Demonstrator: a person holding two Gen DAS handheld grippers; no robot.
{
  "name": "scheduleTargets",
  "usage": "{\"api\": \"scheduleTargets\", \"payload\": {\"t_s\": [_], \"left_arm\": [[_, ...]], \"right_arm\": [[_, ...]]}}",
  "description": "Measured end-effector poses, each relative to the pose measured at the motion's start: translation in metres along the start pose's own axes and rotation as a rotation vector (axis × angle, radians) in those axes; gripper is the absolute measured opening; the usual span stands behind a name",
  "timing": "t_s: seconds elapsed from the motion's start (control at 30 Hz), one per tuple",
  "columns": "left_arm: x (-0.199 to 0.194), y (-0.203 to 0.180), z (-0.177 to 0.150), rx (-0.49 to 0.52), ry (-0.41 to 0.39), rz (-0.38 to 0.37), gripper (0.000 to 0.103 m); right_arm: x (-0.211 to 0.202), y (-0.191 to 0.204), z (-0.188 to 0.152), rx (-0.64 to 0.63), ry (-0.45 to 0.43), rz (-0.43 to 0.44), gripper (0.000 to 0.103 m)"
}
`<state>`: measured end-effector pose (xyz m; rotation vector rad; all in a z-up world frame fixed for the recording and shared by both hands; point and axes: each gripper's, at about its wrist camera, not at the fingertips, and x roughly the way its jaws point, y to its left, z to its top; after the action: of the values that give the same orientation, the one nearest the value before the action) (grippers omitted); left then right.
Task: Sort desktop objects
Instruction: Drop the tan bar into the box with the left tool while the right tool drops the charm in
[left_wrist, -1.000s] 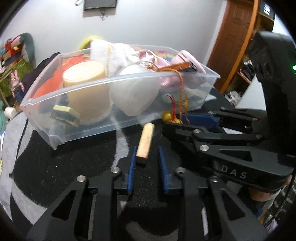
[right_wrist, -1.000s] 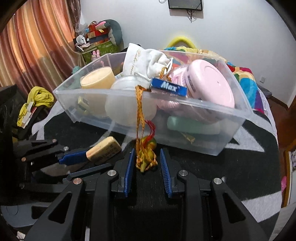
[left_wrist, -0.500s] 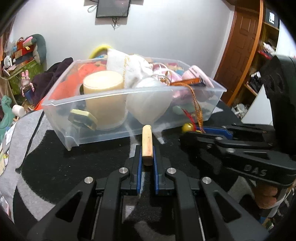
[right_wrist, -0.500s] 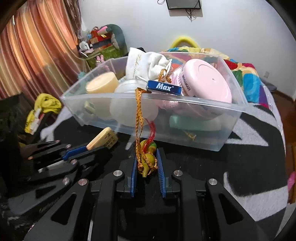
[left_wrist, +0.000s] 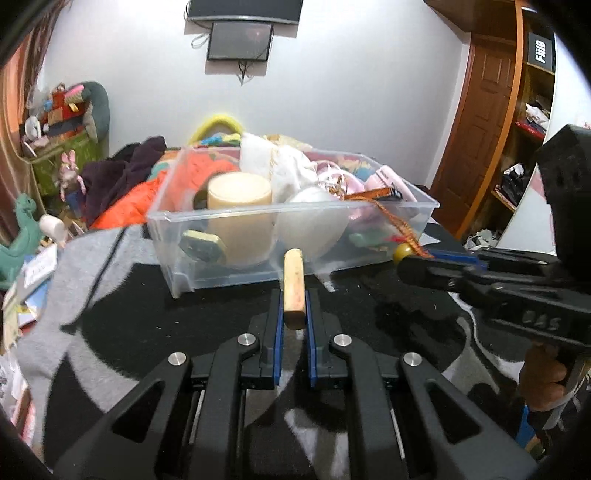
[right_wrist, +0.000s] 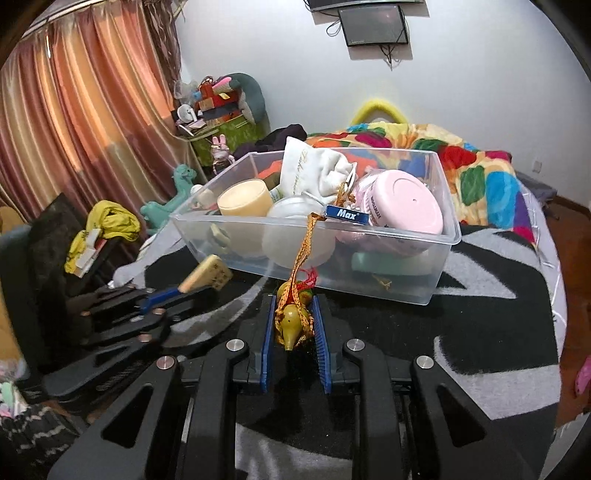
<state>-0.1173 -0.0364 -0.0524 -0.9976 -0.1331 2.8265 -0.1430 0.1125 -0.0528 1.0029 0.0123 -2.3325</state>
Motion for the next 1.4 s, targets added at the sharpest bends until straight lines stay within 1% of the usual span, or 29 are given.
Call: {"api": "scheduleTargets", "payload": {"t_s": [0.13, 0.2, 0.4, 0.57, 0.67, 0.77, 0.83, 1.0, 1.17, 1.33, 1.4], "left_arm": [[-0.013, 0.000, 0.007, 0.026, -0.039, 0.020, 0.010], [-0.019, 0.003, 0.012, 0.026, -0.055, 0.016, 0.010], [-0.026, 0.008, 0.028, 0.021, -0.094, 0.027, 0.010], [-0.028, 0.008, 0.045, 0.026, -0.129, 0.016, 0.010], [-0.019, 0.000, 0.054, 0.041, -0.113, -0.016, 0.010], [-0.003, -0.008, 0.059, 0.066, -0.104, 0.001, 0.010], [0.008, -0.008, 0.064, 0.060, -0.088, -0.001, 0.010], [0.021, -0.005, 0.073, 0.034, -0.094, -0.009, 0.010], [0.035, -0.004, 0.075, 0.032, -0.080, 0.005, 0.011], [0.051, 0.000, 0.069, 0.017, -0.025, -0.003, 0.011], [0.051, 0.002, 0.066, 0.012, -0.035, -0.004, 0.012]], "right_arm": [[0.002, 0.001, 0.002, 0.007, 0.001, 0.010, 0.018], [0.002, 0.004, 0.006, 0.001, -0.005, 0.007, 0.018], [-0.009, 0.003, 0.020, 0.002, -0.048, 0.000, 0.018], [-0.013, 0.001, 0.030, 0.003, -0.075, -0.009, 0.018], [-0.007, 0.000, 0.037, -0.005, -0.082, -0.037, 0.018], [0.003, -0.005, 0.042, 0.006, -0.074, -0.048, 0.018], [0.007, -0.009, 0.043, 0.020, -0.074, -0.051, 0.018], [0.015, -0.020, 0.049, 0.054, -0.081, -0.054, 0.018], [0.018, -0.021, 0.048, 0.051, -0.089, -0.070, 0.018], [0.016, -0.013, 0.046, -0.003, -0.093, -0.087, 0.022], [0.015, -0.012, 0.045, -0.013, -0.091, -0.093, 0.022]]}}
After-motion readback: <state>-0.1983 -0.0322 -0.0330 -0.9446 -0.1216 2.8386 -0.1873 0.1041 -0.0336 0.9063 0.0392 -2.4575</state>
